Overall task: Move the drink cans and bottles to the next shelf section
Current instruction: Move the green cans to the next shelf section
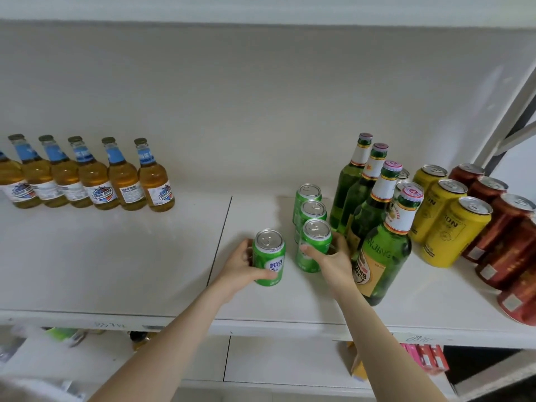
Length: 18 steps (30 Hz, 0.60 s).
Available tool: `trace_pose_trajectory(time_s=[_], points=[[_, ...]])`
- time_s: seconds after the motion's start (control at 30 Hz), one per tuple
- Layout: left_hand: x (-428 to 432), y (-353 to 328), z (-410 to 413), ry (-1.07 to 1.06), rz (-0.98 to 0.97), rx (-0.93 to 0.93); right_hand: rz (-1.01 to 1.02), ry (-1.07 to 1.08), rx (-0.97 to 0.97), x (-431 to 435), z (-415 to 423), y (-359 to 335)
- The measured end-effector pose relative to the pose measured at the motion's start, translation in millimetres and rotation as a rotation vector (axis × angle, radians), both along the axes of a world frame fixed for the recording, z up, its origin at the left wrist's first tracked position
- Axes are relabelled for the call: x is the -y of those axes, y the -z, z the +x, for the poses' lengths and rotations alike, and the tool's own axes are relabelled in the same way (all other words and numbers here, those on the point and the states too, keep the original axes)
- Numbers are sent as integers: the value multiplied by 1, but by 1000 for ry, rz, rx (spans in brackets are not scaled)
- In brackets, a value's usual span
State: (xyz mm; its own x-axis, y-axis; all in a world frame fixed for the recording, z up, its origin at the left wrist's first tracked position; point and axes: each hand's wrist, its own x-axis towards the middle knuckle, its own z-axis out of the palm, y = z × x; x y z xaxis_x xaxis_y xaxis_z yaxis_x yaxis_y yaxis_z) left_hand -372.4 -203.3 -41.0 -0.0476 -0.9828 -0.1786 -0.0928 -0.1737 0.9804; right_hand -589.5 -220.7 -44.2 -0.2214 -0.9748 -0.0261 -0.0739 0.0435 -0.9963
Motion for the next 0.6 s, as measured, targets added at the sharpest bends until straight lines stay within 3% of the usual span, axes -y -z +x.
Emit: trace_pose_trajectory(time_s=[0.27, 0.47, 0.6], points=[[-1, 5, 7, 16, -8, -6, -20, -4, 13, -4, 0, 0], [0, 13, 24, 47, -51, 71, -44, 108, 111, -32, 6, 12], [-3, 16, 21, 61, -74, 125, -85, 177, 52, -53, 12, 16]])
